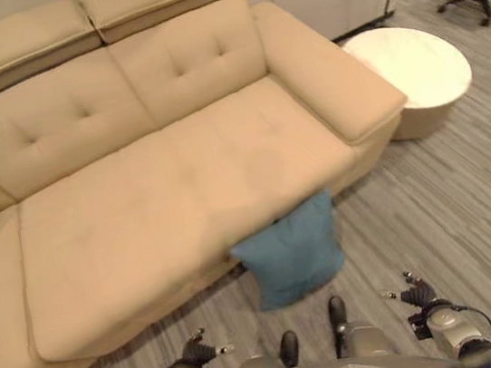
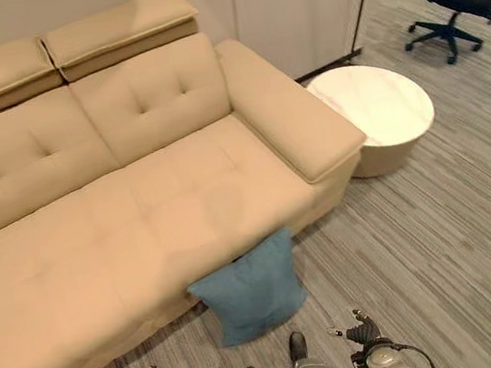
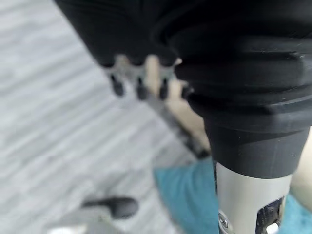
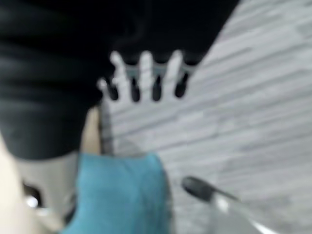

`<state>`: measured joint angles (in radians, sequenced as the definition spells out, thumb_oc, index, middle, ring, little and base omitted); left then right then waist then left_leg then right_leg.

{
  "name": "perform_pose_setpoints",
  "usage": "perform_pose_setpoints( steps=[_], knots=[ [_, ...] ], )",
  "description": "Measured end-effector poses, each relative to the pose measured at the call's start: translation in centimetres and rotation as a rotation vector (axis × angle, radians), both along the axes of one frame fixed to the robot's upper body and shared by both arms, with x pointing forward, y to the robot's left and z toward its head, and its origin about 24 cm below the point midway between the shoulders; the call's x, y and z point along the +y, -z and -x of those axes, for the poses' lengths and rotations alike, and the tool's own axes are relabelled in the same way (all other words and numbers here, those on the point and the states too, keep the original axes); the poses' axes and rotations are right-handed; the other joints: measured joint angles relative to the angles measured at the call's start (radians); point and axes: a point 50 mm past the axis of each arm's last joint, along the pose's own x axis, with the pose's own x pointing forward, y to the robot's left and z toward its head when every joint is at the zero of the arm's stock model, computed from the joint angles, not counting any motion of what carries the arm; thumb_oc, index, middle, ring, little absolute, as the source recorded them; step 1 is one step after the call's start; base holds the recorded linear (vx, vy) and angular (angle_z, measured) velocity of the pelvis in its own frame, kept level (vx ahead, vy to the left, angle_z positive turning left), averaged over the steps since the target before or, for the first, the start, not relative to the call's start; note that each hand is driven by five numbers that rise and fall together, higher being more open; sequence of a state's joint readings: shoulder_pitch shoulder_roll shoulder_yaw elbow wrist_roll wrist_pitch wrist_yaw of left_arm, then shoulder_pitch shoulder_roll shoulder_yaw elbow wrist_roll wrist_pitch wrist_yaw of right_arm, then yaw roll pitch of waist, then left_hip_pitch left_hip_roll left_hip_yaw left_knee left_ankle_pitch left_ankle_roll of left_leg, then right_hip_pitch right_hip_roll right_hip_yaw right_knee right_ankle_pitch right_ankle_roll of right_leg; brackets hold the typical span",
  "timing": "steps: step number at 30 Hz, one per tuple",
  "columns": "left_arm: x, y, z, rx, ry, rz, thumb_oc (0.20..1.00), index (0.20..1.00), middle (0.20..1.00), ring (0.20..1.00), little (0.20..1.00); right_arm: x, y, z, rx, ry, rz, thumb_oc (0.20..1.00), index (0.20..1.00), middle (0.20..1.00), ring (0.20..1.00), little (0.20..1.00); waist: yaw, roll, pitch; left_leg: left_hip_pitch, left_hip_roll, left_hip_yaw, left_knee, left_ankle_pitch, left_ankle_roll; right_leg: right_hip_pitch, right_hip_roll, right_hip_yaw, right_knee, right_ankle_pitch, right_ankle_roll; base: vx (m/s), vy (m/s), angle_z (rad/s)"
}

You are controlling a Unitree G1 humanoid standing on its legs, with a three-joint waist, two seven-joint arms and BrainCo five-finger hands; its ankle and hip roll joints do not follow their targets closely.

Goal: Pick up all the scattered cushions and arrange them neatly on the sofa.

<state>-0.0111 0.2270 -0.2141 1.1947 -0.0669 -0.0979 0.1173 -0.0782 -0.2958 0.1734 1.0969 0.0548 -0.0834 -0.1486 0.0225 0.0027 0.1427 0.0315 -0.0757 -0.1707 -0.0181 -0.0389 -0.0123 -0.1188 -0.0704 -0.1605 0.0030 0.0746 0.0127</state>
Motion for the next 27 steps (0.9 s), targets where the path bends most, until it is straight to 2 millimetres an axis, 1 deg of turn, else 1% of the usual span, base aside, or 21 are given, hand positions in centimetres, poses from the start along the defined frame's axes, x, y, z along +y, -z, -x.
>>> perform_pose_setpoints(
  steps=[2, 4, 5, 6, 7, 8, 9, 10, 11, 12, 13, 14, 15, 16, 17, 18, 21, 22, 24, 26, 27],
  knots=[
    [-0.3, 0.0, -0.2, -0.006, 0.002, 0.009, 1.000, 1.000, 1.000, 1.000, 1.000, -0.3, -0.7, -1.4, -0.041, -0.006, 0.009, 1.000, 1.000, 1.000, 1.000, 1.000, 0.001, -0.015, 0.007, -0.021, 0.000, 0.048, 0.055, 0.002, -0.002, 0.014, 0.006, 0.003, -0.015, 0.000, -0.020, 0.04, -0.065, 0.11],
    [-0.5, 0.1, -0.1, -0.004, 0.002, 0.014, 1.000, 1.000, 1.000, 1.000, 1.000, -0.4, -1.1, -2.1, -0.067, -0.014, 0.015, 1.000, 1.000, 1.000, 1.000, 1.000, 0.000, -0.038, 0.015, -0.047, -0.010, 0.067, 0.122, -0.006, -0.012, 0.042, -0.004, 0.004, -0.034, -0.005, -0.030, 0.07, -0.162, 0.11],
    [-1.0, 0.0, -0.8, -0.023, -0.001, 0.026, 1.000, 1.000, 1.000, 1.000, 1.000, -0.8, -1.3, -2.2, -0.075, -0.016, 0.028, 1.000, 1.000, 1.000, 1.000, 1.000, -0.010, -0.034, 0.019, -0.062, -0.012, 0.069, 0.156, 0.004, -0.025, 0.074, 0.008, -0.025, -0.049, -0.017, -0.016, 0.04, -0.128, 0.63],
    [-0.7, -0.3, -1.5, -0.046, 0.001, 0.020, 1.000, 1.000, 1.000, 1.000, 1.000, -1.0, -1.2, -1.7, -0.061, -0.012, 0.032, 1.000, 1.000, 1.000, 1.000, 1.000, -0.012, -0.041, 0.018, -0.074, -0.015, 0.075, 0.178, 0.004, -0.028, 0.088, -0.004, -0.044, -0.064, -0.025, -0.006, 0.00, -0.070, 0.80],
    [-0.8, -0.4, -2.0, -0.061, 0.008, 0.022, 1.000, 1.000, 1.000, 1.000, 1.000, -1.1, -1.0, -1.4, -0.051, -0.009, 0.033, 1.000, 1.000, 1.000, 1.000, 1.000, -0.016, -0.052, 0.017, -0.069, -0.018, 0.083, 0.179, 0.007, -0.032, 0.096, -0.007, -0.051, -0.079, -0.025, -0.015, 0.00, -0.222, 0.65],
    [-1.3, -0.6, -2.7, -0.087, 0.015, 0.035, 1.000, 1.000, 1.000, 1.000, 1.000, -1.1, -1.0, -1.3, -0.048, -0.012, 0.034, 1.000, 1.000, 1.000, 1.000, 1.000, 0.000, -0.058, 0.021, -0.090, -0.012, 0.123, 0.175, 0.023, -0.061, 0.113, -0.010, -0.087, -0.093, -0.014, -0.028, 0.00, -0.222, 0.85],
    [-1.3, -0.9, -3.5, -0.101, 0.022, 0.033, 1.000, 1.000, 1.000, 1.000, 1.000, -0.9, -1.2, -1.7, -0.066, -0.020, 0.034, 1.000, 1.000, 1.000, 1.000, 1.000, -0.016, -0.080, 0.038, -0.110, -0.029, 0.178, 0.188, 0.071, -0.128, 0.130, -0.037, -0.135, -0.095, -0.013, -0.031, 0.00, -0.151, 2.03],
    [-2.3, -1.4, -5.1, -0.145, 0.057, 0.050, 1.000, 1.000, 1.000, 1.000, 1.000, -1.4, -0.7, 0.3, -0.033, -0.006, 0.040, 1.000, 1.000, 1.000, 1.000, 1.000, -0.049, -0.108, 0.037, -0.135, -0.030, 0.387, 0.189, 0.133, -0.161, 0.148, -0.094, -0.213, -0.101, -0.041, -0.036, 0.00, 0.000, 2.25],
    [-2.8, -1.6, -5.4, -0.175, 0.073, 0.063, 1.000, 1.000, 1.000, 1.000, 1.000, -1.8, -0.5, 0.8, -0.006, 0.009, 0.047, 1.000, 1.000, 1.000, 1.000, 1.000, -0.042, -0.100, 0.035, -0.137, 0.014, 0.447, 0.186, 0.089, -0.101, 0.135, -0.074, -0.217, -0.088, -0.057, -0.025, 0.08, 0.004, 1.57],
    [-2.7, -1.7, -5.1, -0.183, 0.071, 0.064, 1.000, 1.000, 1.000, 1.000, 1.000, -1.8, -0.5, 0.7, -0.001, 0.011, 0.048, 1.000, 1.000, 1.000, 1.000, 1.000, -0.019, -0.078, 0.024, -0.131, 0.059, 0.464, 0.173, 0.070, -0.071, 0.123, -0.048, -0.202, -0.074, -0.070, -0.026, 0.02, 0.003, 0.06],
    [-2.4, -1.2, -4.2, -0.145, 0.061, 0.057, 1.000, 1.000, 1.000, 1.000, 1.000, -1.6, -0.8, -0.2, -0.032, 0.002, 0.045, 1.000, 1.000, 1.000, 1.000, 1.000, -0.013, -0.051, 0.024, -0.111, 0.101, 0.462, 0.154, 0.057, -0.052, 0.122, -0.017, -0.191, -0.067, -0.071, -0.035, 0.02, 0.003, -0.51],
    [-2.0, -0.9, -3.3, -0.105, 0.045, 0.047, 1.000, 1.000, 1.000, 1.000, 1.000, -1.5, -1.2, -1.2, -0.061, -0.005, 0.043, 1.000, 1.000, 1.000, 1.000, 1.000, -0.019, -0.037, 0.024, -0.098, 0.121, 0.464, 0.123, 0.038, -0.043, 0.121, 0.002, -0.183, -0.068, -0.074, -0.041, 0.08, 0.099, -0.30],
    [-1.7, -0.9, -3.2, -0.101, 0.050, 0.040, 1.000, 1.000, 1.000, 1.000, 1.000, -1.5, -1.3, -1.5, -0.069, -0.006, 0.044, 1.000, 1.000, 1.000, 1.000, 1.000, -0.024, -0.032, 0.026, -0.085, 0.121, 0.474, 0.115, 0.039, -0.041, 0.120, 0.004, -0.185, -0.061, -0.074, -0.036, 0.18, 0.182, -0.16],
    [-1.4, -0.8, -2.8, -0.089, 0.048, 0.033, 1.000, 1.000, 1.000, 1.000, 1.000, -1.5, -1.2, -1.1, -0.060, 0.005, 0.042, 1.000, 1.000, 1.000, 1.000, 1.000, -0.030, -0.034, 0.025, -0.064, 0.112, 0.481, 0.087, 0.026, -0.023, 0.125, 0.006, -0.189, -0.056, -0.076, -0.024, 0.18, 0.213, 0.00],
    [-1.3, -0.6, -2.2, -0.074, 0.036, 0.033, 1.000, 1.000, 1.000, 1.000, 1.000, -1.5, -1.1, -1.1, -0.053, 0.009, 0.042, 1.000, 1.000, 1.000, 1.000, 1.000, -0.032, -0.030, 0.021, -0.034, 0.113, 0.459, 0.029, 0.028, -0.011, 0.133, 0.014, -0.199, -0.051, -0.077, -0.018, 0.02, 0.148, 0.06],
    [-1.2, -0.6, -2.0, -0.069, 0.036, 0.031, 1.000, 1.000, 1.000, 1.000, 1.000, -1.5, -0.9, -0.5, -0.037, 0.014, 0.042, 1.000, 1.000, 1.000, 1.000, 1.000, -0.039, -0.016, 0.012, -0.009, 0.119, 0.450, -0.009, 0.018, 0.013, 0.127, 0.023, -0.201, -0.029, -0.084, -0.016, -0.02, 0.067, 0.03],
    [-0.2, -0.9, -2.5, -0.080, 0.040, 0.005, 1.000, 1.000, 1.000, 1.000, 1.000, -1.1, -0.7, -0.5, -0.029, 0.000, 0.037, 1.000, 1.000, 1.000, 1.000, 1.000, -0.031, -0.047, 0.019, -0.022, 0.107, 0.461, -0.008, 0.023, 0.029, 0.064, -0.009, -0.195, 0.067, -0.118, 0.004, -0.08, 0.048, -0.06],
    [0.2, -1.1, -2.9, -0.087, 0.047, -0.010, 1.000, 1.000, 1.000, 1.000, 1.000, -1.0, -0.9, -1.1, -0.043, -0.008, 0.039, 1.000, 1.000, 1.000, 1.000, 1.000, -0.033, -0.054, 0.021, -0.039, 0.101, 0.461, 0.007, 0.016, 0.040, 0.022, -0.027, -0.174, 0.137, -0.132, 0.015, -0.09, 0.019, 0.00],
    [0.8, -1.3, -3.2, -0.083, 0.052, -0.032, 1.000, 1.000, 1.000, 1.000, 1.000, -0.8, -1.4, -1.9, -0.082, -0.022, 0.034, 1.000, 1.000, 1.000, 1.000, 1.000, -0.037, -0.049, 0.029, -0.064, 0.103, 0.452, 0.024, 0.013, 0.045, -0.039, -0.040, -0.070, 0.229, -0.155, 0.054, -0.01, -0.067, 0.14],
    [1.1, -1.5, -3.6, -0.094, 0.053, -0.044, 1.000, 1.000, 1.000, 1.000, 1.000, -0.5, -1.6, -2.2, -0.094, -0.034, 0.026, 1.000, 1.000, 1.000, 1.000, 1.000, -0.033, -0.044, 0.030, -0.068, 0.106, 0.449, 0.022, 0.015, 0.049, -0.046, -0.058, -0.005, 0.248, -0.176, 0.085, 0.02, -0.074, 0.22],
    [1.6, -1.7, -3.8, -0.103, 0.056, -0.057, 1.000, 1.000, 1.000, 1.000, 1.000, -0.2, -1.8, -2.4, -0.115, -0.049, 0.018, 1.000, 1.000, 1.000, 1.000, 1.000, -0.033, -0.044, 0.029, -0.070, 0.096, 0.425, 0.022, 0.017, 0.054, -0.021, -0.096, 0.039, 0.188, -0.159, 0.130, 0.02, -0.063, 0.23]
  ],
)
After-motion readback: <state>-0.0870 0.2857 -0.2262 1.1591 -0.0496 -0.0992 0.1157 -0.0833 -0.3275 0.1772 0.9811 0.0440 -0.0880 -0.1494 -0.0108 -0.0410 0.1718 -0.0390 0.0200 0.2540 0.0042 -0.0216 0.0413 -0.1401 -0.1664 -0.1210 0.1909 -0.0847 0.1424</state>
